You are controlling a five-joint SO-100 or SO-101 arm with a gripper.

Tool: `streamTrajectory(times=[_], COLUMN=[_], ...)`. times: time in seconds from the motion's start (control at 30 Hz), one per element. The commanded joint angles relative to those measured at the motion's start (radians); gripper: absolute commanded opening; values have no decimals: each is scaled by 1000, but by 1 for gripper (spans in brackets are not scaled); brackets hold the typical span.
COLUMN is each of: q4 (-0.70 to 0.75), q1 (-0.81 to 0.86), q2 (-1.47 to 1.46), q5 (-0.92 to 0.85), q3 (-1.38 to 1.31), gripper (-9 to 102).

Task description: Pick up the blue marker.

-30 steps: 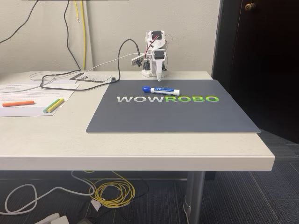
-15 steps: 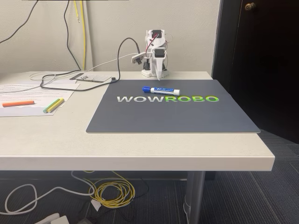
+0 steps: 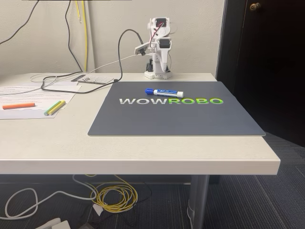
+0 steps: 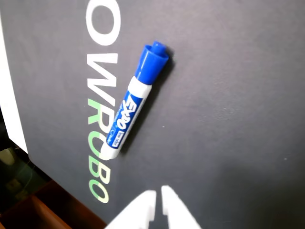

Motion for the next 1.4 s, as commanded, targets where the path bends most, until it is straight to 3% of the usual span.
streamTrajectory(times=[0.0,0.5,0.9,1.37], q4=[-8,-15,-172,-147], q1=[-9,-5,21,37], q2=[-127,-532,-670,-927], q5=[14,114,222,199], q3=[-120,-321,-327,-502], gripper=[1,23,23,29])
